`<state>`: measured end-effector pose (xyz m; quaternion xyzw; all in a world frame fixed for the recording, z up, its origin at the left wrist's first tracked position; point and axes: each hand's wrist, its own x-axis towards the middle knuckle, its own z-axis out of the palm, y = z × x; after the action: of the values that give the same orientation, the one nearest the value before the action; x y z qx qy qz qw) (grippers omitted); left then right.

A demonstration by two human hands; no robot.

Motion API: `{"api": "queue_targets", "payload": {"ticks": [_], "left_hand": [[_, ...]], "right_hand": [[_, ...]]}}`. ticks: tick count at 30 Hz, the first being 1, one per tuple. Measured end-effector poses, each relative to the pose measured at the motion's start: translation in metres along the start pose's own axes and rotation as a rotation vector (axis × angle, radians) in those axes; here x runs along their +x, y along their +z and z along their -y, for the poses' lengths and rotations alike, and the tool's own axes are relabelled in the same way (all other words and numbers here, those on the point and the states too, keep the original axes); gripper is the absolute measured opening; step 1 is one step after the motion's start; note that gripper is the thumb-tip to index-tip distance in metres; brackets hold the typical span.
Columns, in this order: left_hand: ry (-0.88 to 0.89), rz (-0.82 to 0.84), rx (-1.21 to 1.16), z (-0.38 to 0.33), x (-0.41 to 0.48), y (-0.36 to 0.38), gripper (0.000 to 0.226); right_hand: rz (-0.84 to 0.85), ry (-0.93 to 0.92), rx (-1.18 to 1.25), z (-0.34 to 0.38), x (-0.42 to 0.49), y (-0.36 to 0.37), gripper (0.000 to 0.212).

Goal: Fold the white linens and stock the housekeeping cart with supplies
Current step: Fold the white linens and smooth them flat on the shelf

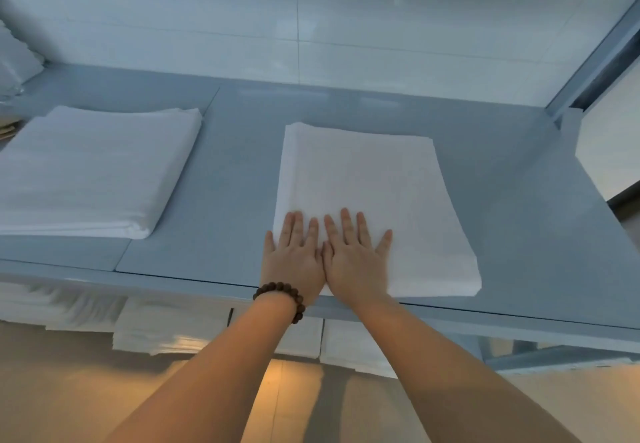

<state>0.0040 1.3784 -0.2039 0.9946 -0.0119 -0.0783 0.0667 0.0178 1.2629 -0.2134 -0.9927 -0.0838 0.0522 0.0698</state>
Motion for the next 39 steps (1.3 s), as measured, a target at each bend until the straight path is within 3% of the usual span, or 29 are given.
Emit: {"api": "queue_targets", "payload": {"ticks": [6,11,18,20,24,29,39], "left_hand": [[-0.022,-0.038,0.019,-0.002,0.001,0.006,0.065],[-0.114,0.049,-0.062,-0.032,-0.001,0.005,0.064],[-0.206,0.238,-0.528,-0.111,-0.011,-0.013,0.059],[-0.185,0.203,-0.604,-0.126,-0.017,-0.015,0.054],[-0.093,0.03,-0.328,-0.108,-0.008,-0.012,0.052],[-0.02,0.017,-0.055,-0.072,0.033,-0.004,0.06],[-0.127,-0.017,-0.025,-0.019,0.108,-0.009,0.084]], "right_hand": [[-0.118,0.101,-0.06,-0.081,-0.028,0.001,0.059],[-0.03,0.135,-0.089,-0.116,-0.019,-0.009,0.053],[0.131,0.298,0.057,-0.107,-0.016,-0.032,0.051],[0.124,0.347,0.115,-0.098,-0.026,-0.031,0.052],[0.093,0.395,0.144,-0.083,-0.029,-0.033,0.053],[0.02,0.28,0.108,-0.053,-0.023,-0.025,0.055],[-0.085,0.283,0.047,-0.053,-0.024,-0.004,0.058]]}}
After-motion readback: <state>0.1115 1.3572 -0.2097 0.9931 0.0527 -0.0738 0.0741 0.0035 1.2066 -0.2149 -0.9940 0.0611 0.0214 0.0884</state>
